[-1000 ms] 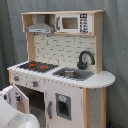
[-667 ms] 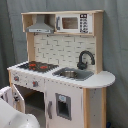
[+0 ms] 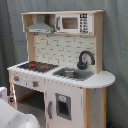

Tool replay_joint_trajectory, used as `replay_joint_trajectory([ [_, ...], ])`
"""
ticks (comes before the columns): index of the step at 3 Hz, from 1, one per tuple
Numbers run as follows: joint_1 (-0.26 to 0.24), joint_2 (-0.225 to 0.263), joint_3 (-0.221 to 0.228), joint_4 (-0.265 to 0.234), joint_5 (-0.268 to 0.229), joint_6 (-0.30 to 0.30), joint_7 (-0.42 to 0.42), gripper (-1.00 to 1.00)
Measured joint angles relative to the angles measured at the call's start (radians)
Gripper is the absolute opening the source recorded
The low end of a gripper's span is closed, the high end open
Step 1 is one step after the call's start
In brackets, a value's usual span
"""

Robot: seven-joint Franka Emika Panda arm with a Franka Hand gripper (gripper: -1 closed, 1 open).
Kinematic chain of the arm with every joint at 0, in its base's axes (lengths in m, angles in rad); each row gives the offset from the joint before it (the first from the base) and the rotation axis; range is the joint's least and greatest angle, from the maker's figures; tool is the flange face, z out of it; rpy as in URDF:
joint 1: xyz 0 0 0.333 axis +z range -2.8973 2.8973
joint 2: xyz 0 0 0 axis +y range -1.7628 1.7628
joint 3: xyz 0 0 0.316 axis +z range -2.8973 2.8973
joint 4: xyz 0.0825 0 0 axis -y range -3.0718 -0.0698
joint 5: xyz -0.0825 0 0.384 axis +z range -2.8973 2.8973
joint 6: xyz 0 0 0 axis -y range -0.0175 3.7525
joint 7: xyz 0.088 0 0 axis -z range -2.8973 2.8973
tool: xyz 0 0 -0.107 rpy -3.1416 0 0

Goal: Play with the kitchen

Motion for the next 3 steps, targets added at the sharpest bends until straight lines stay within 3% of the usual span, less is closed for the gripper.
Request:
replay_joint_trajectory([
  [1, -0.007, -0.001, 0.008, 0.013, 0.036, -0.014, -0.049, -1.00],
  [2, -0.007, -0.001, 0.009, 0.013, 0.037, -0.014, -0.054, 1.00],
  [3, -0.007, -0.001, 0.022, 0.013, 0.049, -0.017, -0.085, 1.00],
])
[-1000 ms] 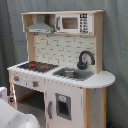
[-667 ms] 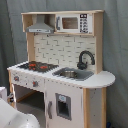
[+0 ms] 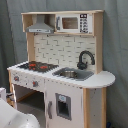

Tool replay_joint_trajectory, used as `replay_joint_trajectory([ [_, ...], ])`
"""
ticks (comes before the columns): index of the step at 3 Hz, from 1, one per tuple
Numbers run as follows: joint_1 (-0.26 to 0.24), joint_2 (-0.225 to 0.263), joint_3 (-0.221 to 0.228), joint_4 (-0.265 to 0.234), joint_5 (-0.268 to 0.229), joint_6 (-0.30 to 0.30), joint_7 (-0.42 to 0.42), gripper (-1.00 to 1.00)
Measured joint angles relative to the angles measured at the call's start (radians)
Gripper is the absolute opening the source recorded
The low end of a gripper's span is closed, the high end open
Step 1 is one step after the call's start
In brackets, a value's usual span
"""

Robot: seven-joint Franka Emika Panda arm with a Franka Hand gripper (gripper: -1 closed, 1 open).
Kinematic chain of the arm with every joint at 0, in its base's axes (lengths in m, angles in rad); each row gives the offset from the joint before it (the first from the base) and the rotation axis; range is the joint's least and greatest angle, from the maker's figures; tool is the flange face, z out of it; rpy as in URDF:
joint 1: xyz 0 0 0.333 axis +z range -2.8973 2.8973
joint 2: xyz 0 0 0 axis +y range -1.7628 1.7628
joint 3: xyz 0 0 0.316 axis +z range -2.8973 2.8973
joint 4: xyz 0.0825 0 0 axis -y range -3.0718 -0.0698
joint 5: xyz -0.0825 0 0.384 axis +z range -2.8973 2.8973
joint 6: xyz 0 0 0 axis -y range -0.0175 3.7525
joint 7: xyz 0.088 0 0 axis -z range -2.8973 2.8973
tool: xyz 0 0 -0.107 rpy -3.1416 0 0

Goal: Play with the kitchen

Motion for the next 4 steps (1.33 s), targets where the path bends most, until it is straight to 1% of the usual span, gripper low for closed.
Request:
replay_joint_trajectory([
  [1, 0.000, 0.000, 0.003, 0.048, 0.002, -0.024, -0.088, 1.00],
  [2, 0.000, 0.000, 0.003, 0.106, 0.002, -0.040, -0.179, 1.00],
  [4, 0.000, 0.000, 0.003, 0.198, 0.002, -0.084, -0.375, 1.00],
])
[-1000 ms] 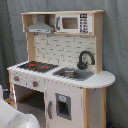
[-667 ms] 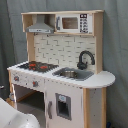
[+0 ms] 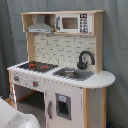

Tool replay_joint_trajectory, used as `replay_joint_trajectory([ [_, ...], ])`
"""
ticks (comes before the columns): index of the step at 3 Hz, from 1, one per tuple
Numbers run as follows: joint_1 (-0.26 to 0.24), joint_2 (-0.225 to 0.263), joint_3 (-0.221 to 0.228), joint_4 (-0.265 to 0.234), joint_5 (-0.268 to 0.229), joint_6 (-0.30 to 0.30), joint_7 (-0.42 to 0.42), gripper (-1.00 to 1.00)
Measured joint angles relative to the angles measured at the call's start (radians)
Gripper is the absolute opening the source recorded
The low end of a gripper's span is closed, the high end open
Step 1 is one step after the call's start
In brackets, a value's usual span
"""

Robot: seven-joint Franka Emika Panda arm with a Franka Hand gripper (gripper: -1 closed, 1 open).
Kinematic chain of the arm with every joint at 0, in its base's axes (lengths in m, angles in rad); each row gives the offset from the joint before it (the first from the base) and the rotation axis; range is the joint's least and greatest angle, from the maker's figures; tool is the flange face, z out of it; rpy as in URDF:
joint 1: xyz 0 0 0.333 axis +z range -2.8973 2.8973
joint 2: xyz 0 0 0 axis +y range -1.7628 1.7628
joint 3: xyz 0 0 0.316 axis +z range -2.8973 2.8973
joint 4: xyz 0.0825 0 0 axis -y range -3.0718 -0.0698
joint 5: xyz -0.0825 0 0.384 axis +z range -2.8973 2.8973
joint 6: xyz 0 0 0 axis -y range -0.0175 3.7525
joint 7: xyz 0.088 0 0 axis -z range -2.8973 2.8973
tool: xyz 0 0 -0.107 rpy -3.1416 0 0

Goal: Play with the kitchen

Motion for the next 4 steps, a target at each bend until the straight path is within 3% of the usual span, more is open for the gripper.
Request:
replay_joint_trajectory([
  [2, 0.001, 0.004, -0.011, 0.067, 0.000, -0.048, -0.214, 1.00],
  [4, 0.005, 0.043, -0.027, 0.081, 0.025, -0.104, -0.427, 1.00],
])
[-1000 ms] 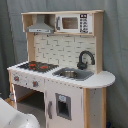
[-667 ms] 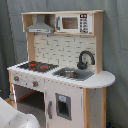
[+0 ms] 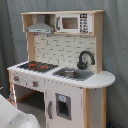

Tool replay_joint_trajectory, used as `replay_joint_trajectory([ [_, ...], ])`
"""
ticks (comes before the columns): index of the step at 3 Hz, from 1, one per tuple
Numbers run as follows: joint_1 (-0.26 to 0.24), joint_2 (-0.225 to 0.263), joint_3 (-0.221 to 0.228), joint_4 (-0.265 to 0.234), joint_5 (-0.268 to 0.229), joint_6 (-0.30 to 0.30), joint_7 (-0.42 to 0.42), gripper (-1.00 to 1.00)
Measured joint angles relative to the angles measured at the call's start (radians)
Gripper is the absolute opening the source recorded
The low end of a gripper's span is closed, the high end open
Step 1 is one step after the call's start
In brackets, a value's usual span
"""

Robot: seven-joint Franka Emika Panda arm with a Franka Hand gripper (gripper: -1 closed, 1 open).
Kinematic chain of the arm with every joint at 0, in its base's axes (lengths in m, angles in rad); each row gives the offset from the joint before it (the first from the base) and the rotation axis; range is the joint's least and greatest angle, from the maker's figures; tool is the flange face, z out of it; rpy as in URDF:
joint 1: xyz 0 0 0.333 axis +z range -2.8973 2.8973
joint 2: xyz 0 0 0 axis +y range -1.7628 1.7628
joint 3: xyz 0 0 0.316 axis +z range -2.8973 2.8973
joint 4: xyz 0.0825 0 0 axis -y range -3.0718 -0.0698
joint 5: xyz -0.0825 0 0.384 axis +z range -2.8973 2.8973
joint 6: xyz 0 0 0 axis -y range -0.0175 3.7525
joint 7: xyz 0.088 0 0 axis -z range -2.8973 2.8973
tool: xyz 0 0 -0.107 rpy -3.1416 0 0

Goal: Play with the kitchen

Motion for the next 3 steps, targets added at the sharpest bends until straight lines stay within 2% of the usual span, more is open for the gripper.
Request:
replay_joint_trajectory([
  [1, 0.005, 0.039, -0.011, -0.001, 0.015, -0.042, -0.100, 1.00],
  [3, 0.039, 0.160, -0.050, -0.001, 0.021, -0.171, -0.283, 1.00],
])
